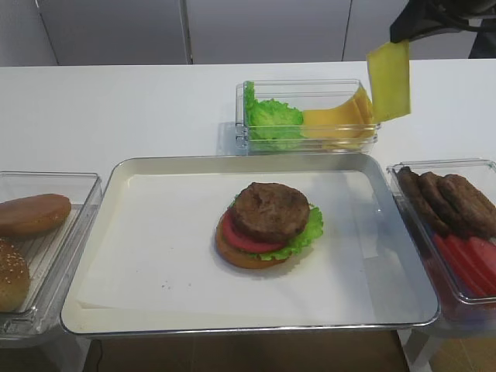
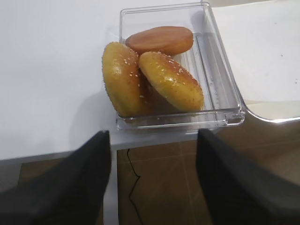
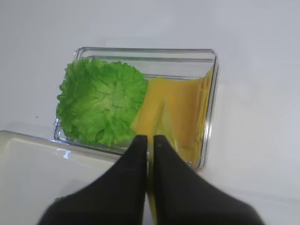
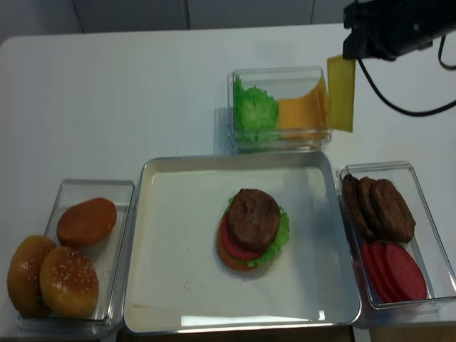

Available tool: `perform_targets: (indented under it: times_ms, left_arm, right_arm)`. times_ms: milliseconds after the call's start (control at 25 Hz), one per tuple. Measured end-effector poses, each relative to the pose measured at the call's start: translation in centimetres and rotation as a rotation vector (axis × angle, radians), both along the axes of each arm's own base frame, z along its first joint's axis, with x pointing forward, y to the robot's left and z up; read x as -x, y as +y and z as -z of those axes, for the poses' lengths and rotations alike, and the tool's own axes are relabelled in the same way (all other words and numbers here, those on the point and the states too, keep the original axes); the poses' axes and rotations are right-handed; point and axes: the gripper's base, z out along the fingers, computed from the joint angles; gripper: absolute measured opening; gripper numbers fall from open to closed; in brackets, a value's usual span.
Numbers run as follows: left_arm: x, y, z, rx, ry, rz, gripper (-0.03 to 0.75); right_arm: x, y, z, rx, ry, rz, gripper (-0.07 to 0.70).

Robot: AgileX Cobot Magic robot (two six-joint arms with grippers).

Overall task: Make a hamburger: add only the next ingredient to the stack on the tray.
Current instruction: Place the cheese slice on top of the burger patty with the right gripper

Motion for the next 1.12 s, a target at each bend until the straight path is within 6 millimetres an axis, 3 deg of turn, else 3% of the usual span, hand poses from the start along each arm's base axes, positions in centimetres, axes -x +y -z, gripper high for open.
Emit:
perform_targets:
  times_ms: [560, 1120]
  left_arm:
    - [0.0, 0.0, 0.0, 0.000, 0.000, 0.000, 0.428]
    - [0.0, 0.0, 0.0, 0.000, 0.000, 0.000, 0.428]
  right_arm:
    - [0.5, 0.2, -0.2, -0.018, 0.023, -0.023, 0.040]
    - [2.8, 0.5, -2.7, -0.025, -0.004, -0.068, 0.039]
